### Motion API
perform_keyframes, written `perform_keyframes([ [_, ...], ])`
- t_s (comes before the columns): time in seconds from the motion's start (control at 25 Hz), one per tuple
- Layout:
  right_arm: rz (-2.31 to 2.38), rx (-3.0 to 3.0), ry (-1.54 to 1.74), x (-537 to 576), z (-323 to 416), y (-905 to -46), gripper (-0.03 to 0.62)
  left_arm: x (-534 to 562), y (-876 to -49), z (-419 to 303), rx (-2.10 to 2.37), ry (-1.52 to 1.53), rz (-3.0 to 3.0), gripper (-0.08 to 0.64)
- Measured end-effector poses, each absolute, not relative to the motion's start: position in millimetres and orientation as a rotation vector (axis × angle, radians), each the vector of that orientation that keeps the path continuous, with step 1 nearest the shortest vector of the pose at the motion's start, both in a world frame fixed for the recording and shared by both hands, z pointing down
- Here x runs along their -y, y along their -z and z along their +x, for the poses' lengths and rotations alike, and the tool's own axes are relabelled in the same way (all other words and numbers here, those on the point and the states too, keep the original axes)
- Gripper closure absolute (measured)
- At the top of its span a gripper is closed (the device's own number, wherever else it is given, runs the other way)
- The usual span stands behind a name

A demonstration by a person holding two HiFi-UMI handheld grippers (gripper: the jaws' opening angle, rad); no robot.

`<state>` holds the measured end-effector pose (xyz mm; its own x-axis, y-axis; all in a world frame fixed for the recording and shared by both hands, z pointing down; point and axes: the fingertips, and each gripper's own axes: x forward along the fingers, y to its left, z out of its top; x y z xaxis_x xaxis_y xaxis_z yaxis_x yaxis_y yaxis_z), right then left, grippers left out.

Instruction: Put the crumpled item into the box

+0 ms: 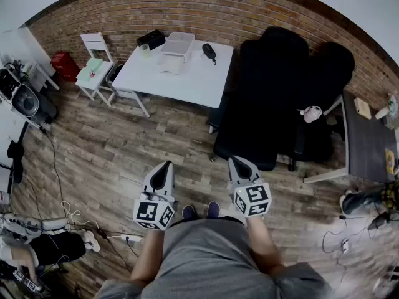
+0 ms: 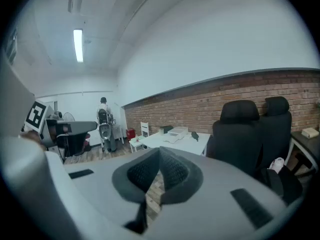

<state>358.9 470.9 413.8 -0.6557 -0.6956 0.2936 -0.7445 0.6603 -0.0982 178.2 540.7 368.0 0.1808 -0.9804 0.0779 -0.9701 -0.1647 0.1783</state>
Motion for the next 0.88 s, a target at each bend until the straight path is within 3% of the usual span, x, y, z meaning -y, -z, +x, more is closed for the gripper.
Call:
perform_keyframes([
  [0.56,1.200,2.697,-0.286,-466.5,351.8,-404.0,0.581,-537.2,-373.0,174.0,1.869,0.090,2.264,0.553],
  [0.64,1.188,2.701,-0.290,-465.4,352.9,-406.2,0.521,-534.4,-372.4,175.1,1.888,0.066,2.276,0.521],
  [0.72,1.179,2.714,-0.302,-463.8,353.0,-407.2,0.459,-530.1,-375.4,175.8,1.883,0.034,2.285,0.407],
  [0.8,1.185,2.723,-0.308,-461.0,353.8,-406.9,0.417,-526.9,-378.8,176.5,1.871,0.020,2.287,0.367],
  [0.88,1.195,2.728,-0.309,-457.2,355.4,-406.6,0.310,-524.8,-382.5,176.2,1.884,0.001,2.274,0.336],
])
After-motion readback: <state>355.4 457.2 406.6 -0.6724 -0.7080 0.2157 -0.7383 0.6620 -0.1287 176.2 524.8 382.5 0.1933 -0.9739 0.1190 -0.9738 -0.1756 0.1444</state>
